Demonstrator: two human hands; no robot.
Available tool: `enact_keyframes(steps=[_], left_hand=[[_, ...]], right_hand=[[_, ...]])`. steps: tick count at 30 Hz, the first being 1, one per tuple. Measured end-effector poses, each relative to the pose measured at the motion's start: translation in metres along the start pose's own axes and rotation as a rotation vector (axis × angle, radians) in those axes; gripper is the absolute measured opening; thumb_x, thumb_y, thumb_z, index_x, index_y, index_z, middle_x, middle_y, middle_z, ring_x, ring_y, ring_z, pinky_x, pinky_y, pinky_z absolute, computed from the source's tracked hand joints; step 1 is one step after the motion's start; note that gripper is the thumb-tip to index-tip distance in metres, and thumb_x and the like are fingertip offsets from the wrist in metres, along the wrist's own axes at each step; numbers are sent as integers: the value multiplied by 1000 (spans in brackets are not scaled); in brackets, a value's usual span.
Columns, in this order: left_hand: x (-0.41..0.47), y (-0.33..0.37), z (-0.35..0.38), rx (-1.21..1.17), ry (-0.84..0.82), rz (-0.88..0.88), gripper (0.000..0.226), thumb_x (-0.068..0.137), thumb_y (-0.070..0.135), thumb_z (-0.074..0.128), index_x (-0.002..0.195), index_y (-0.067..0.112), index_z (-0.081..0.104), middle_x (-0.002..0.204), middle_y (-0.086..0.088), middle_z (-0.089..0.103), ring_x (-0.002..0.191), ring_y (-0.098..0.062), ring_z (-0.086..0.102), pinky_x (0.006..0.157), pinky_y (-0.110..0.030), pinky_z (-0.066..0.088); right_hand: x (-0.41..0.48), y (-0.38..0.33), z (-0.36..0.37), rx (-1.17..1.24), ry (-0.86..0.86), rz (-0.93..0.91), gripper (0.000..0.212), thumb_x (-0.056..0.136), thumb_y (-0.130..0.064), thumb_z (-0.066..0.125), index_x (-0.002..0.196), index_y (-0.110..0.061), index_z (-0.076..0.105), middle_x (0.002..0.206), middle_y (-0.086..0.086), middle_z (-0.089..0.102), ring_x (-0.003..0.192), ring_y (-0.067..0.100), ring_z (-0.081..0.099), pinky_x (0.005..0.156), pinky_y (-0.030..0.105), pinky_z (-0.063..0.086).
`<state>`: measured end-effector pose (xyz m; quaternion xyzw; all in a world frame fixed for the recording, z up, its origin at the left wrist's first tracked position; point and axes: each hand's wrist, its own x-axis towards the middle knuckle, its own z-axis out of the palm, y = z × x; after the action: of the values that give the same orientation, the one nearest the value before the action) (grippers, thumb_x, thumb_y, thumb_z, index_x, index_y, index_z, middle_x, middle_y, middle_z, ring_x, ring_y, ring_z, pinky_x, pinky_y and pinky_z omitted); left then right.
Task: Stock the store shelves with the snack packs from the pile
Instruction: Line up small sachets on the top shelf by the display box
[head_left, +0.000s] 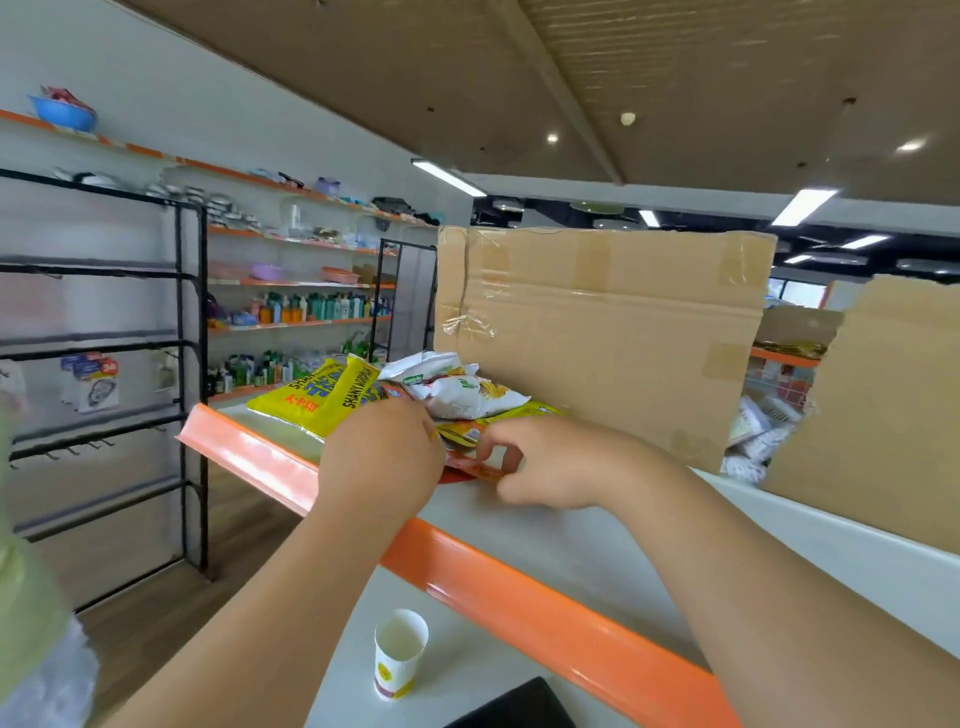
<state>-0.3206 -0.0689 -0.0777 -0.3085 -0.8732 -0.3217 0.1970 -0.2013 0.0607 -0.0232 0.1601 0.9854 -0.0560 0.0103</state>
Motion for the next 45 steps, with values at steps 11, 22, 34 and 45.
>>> enact_keyframes(steps=[11, 22, 34, 45], left_hand=[[-10, -9, 0, -384, 275, 224, 18, 79, 8, 69, 86, 24, 74, 85, 10, 66, 75, -13, 59, 66, -26, 42], [-16, -15, -11, -481, -108, 527, 47, 74, 16, 83, 108, 44, 69, 98, 25, 69, 97, 5, 62, 83, -6, 45], [-11, -15, -14, -701, -170, 298, 43, 76, -4, 80, 93, 33, 68, 75, 13, 69, 64, -8, 56, 61, -11, 46], [-8, 0, -15, -189, -438, 354, 55, 69, 59, 80, 120, 46, 65, 107, 24, 55, 108, -1, 55, 90, -22, 45]], right_hand=[[-2, 25, -10, -59, 31, 239, 38, 92, -23, 54, 129, -29, 61, 94, -5, 59, 78, 19, 61, 64, 27, 49], [-5, 41, -8, -79, -126, 224, 54, 80, -54, 74, 128, -34, 60, 107, -13, 59, 95, 12, 59, 70, 26, 45], [-11, 41, -13, -114, -98, 317, 46, 82, -54, 73, 117, -25, 68, 70, -6, 60, 59, 13, 53, 55, 26, 37], [-1, 42, -2, -6, -36, 217, 68, 79, -52, 78, 138, -33, 50, 117, -7, 56, 96, 17, 55, 76, 28, 44]])
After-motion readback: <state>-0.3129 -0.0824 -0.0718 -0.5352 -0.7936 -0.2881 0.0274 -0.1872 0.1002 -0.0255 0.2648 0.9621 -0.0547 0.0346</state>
